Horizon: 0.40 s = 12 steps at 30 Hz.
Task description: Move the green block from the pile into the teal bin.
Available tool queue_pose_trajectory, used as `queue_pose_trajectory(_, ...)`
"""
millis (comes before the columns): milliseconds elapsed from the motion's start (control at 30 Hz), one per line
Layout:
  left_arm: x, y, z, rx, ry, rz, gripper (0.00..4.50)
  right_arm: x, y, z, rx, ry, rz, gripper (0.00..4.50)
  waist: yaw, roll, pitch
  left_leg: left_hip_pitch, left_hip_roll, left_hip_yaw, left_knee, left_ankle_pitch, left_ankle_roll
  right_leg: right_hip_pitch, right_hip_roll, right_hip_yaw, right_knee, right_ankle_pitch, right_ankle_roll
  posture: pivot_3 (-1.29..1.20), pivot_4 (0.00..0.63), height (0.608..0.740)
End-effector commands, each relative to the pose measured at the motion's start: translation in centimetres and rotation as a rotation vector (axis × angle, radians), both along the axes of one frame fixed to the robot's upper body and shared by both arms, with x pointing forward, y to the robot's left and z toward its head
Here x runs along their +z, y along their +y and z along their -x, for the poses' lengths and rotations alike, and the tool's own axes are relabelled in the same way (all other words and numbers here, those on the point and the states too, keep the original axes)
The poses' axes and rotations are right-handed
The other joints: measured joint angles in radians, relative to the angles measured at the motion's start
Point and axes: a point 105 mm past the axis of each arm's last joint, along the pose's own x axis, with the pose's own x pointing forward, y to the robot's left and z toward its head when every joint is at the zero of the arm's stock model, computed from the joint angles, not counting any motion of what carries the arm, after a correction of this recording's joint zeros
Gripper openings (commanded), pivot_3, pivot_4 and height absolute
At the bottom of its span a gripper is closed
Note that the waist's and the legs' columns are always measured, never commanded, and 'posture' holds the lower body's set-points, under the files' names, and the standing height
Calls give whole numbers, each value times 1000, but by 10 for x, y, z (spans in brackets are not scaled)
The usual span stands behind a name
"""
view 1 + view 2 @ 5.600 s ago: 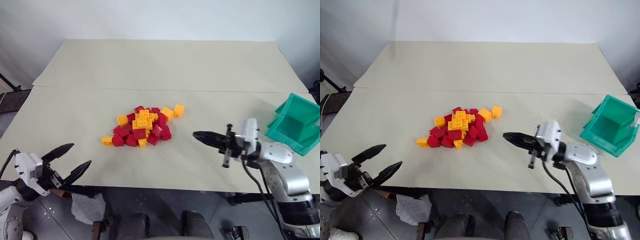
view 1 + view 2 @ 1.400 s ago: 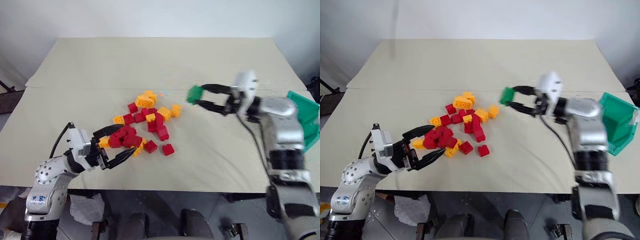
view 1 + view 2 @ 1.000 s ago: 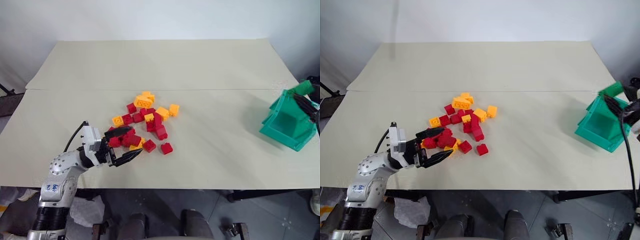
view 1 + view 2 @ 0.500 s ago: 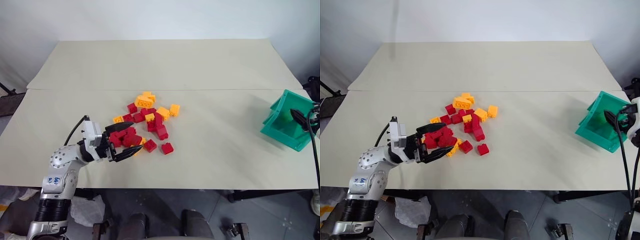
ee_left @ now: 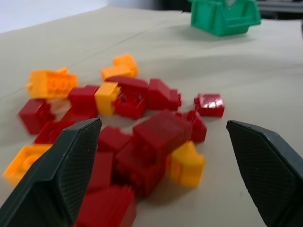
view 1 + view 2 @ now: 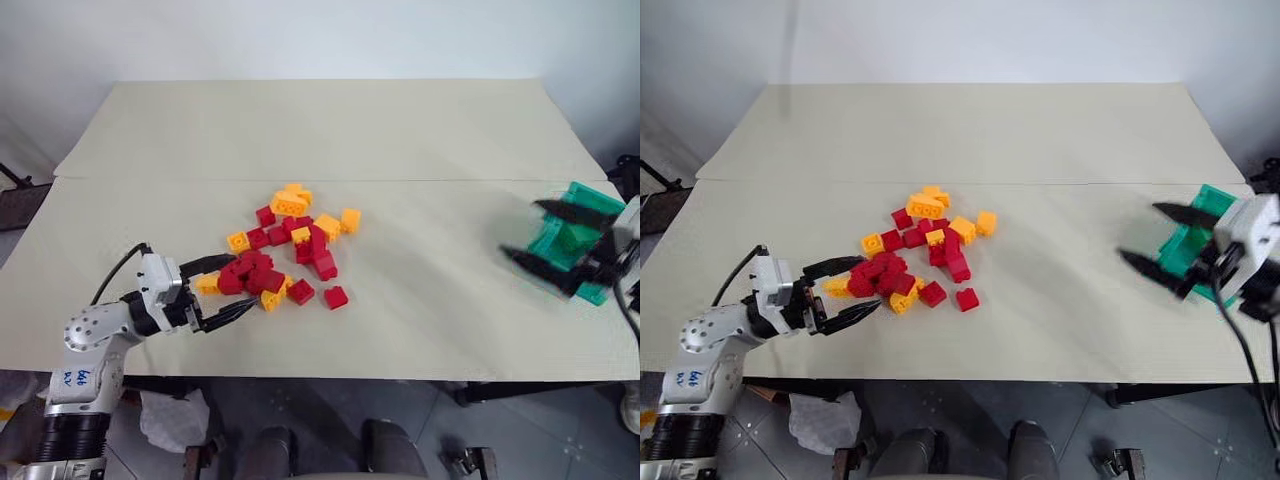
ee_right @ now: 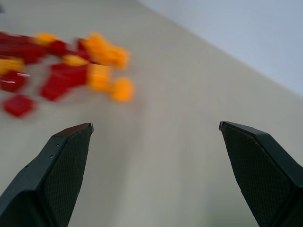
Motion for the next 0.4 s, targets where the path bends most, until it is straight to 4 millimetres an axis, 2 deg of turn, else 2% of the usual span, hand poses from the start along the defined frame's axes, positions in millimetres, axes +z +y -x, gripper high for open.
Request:
queue_pose_trajectory(33, 4, 8, 8, 25, -43, -62, 4500, -10, 23, 19, 124, -11, 34, 4472, 5, 0, 0, 0, -1, -1, 0, 0, 0, 0, 0, 0, 0, 0, 0, 0, 150, 740)
queue_pose_trajectory(167, -13, 21, 29, 38, -10, -135, 4500, -31, 40, 26, 188, -23, 40, 4472, 3, 0, 0, 0, -1, -2, 0, 0, 0, 1, -1, 0, -2, 0, 0, 0, 150, 740)
queue_pose_trajectory(267, -3, 25, 23, 103, -51, -104, 4500, -41, 37, 19, 157, -31, 9, 4472, 3, 0, 0, 0, -1, -3, -1, -1, -1, 0, 0, 0, -1, 0, 0, 0, 150, 740)
queue_pose_trajectory(400, 11, 25, 13, 152, -92, -77, 4500, -43, 30, 12, 107, -59, -14, 4472, 11, 0, 0, 0, -1, -3, 1, -1, 0, 1, 0, 0, -1, 0, 0, 0, 150, 740)
